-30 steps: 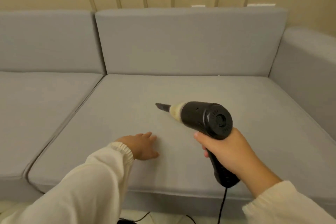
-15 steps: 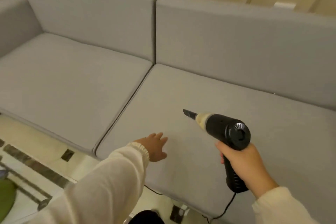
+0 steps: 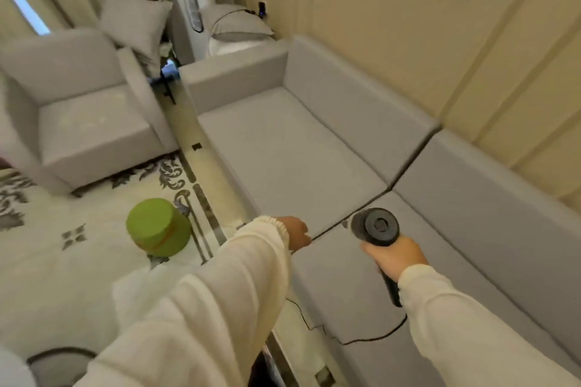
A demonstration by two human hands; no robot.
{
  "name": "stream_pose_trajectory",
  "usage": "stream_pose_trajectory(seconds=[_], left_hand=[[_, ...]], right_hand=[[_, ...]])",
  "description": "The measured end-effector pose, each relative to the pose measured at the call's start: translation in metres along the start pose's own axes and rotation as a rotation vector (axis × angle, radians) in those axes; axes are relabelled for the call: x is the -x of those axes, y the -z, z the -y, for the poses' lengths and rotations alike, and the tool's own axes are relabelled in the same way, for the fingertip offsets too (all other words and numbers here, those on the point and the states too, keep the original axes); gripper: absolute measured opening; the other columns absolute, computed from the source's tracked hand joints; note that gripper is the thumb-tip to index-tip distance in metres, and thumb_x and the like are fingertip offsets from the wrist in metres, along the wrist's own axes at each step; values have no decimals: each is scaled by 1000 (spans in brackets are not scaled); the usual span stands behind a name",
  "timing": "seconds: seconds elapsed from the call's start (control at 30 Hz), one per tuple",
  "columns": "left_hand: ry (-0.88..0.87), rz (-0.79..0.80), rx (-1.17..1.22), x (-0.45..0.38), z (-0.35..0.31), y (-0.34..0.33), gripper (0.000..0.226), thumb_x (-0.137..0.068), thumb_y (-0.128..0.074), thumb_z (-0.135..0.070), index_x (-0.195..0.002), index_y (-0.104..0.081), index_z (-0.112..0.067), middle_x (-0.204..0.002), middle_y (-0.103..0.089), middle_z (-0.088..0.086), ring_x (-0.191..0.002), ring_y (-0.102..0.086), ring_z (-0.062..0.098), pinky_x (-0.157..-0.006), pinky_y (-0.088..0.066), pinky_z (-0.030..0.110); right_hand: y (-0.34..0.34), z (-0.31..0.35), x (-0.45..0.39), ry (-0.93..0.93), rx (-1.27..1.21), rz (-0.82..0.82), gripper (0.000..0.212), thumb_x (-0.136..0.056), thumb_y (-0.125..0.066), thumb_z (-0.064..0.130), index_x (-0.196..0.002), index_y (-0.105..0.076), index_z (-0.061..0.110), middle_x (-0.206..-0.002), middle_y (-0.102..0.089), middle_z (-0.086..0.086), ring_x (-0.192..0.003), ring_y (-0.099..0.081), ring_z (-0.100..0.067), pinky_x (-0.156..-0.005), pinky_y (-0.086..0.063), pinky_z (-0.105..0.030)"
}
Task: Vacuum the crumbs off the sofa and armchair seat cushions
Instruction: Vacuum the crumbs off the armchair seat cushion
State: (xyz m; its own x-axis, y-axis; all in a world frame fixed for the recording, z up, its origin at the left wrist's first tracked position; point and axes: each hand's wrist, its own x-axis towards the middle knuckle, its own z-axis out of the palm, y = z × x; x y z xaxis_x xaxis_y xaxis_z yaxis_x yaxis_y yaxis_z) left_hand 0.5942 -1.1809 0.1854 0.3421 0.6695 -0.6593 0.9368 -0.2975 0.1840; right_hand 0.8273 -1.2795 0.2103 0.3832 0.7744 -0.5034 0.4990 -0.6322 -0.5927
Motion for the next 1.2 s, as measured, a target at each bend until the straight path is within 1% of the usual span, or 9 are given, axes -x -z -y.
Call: stream_pose_trajectory(seconds=[0.13, 0.27, 0.4, 0.53, 0.63, 0.8, 0.93, 1.03, 1.2], left_hand=[[118, -93, 111, 25, 101, 9, 58, -109, -38, -46, -159, -40, -17, -164, -40, 5, -149, -40, 27, -122, -32, 42], [228, -73, 159, 49, 202, 15, 54, -110, -38, -43, -150, -51, -10, -153, -52, 10, -139, -50, 31, -115, -41, 40], [358, -115, 254, 65, 319, 33, 56, -109, -36, -45, -142, -57, -5, -146, -57, 15, -131, -56, 34, -110, -45, 41], [446, -161, 326, 65, 408, 55, 54, -110, -36, -42, -146, -54, -6, -142, -59, 13, -130, -56, 33, -110, -44, 40], [511, -183, 371, 55, 476, 74, 54, -108, -39, -45, -146, -56, -11, -145, -58, 10, -131, -56, 31, -112, -44, 43], [601, -166, 398, 24, 592, 123, 60, -110, -34, -47, -155, -44, -9, -159, -46, 11, -143, -47, 31, -118, -37, 45], [606, -150, 434, 5, 669, 168, 62, -111, -33, -47, -161, -33, -11, -166, -35, 8, -151, -36, 28, -123, -29, 42], [641, -148, 469, -5, 732, 195, 62, -110, -33, -49, -161, -34, -12, -166, -36, 7, -150, -38, 28, -122, -31, 42], [661, -144, 493, -20, 825, 223, 61, -110, -35, -48, -157, -41, -10, -162, -43, 9, -145, -44, 29, -119, -35, 41]], right_hand=[[-59, 72, -24, 130, 366, 121, 26, -78, -78, 49, -85, -72, 25, -82, -75, -1, -79, -71, -24, -72, -55, -29], [-117, 139, -33, 205, 583, 170, 29, -74, -77, 51, -91, -70, 29, -96, -77, 0, -91, -70, -26, -76, -53, -28], [-178, 227, -45, 281, 624, 219, 26, -74, -75, 48, -92, -70, 29, -90, -75, 4, -87, -70, -22, -75, -53, -28], [-229, 313, -62, 376, 702, 256, 21, -80, -74, 48, -85, -69, 28, -80, -73, 9, -80, -70, -18, -64, -50, -24], [-280, 380, -88, 433, 689, 284, 22, -81, -73, 49, -85, -69, 28, -81, -74, 6, -81, -72, -21, -70, -56, -26], [-382, 511, -132, 542, 624, 379, 18, -82, -75, 44, -89, -69, 29, -89, -74, 2, -86, -70, -24, -72, -51, -27], [-450, 614, -157, 582, 593, 443, 26, -83, -79, 47, -101, -71, 29, -100, -76, -4, -93, -69, -29, -84, -56, -32], [-493, 685, -172, 593, 621, 450, 24, -83, -78, 47, -95, -70, 27, -98, -75, -6, -94, -69, -32, -82, -56, -32], [-558, 767, -193, 635, 673, 470, 24, -87, -77, 42, -99, -71, 23, -96, -72, -6, -94, -69, -31, -79, -55, -32]])
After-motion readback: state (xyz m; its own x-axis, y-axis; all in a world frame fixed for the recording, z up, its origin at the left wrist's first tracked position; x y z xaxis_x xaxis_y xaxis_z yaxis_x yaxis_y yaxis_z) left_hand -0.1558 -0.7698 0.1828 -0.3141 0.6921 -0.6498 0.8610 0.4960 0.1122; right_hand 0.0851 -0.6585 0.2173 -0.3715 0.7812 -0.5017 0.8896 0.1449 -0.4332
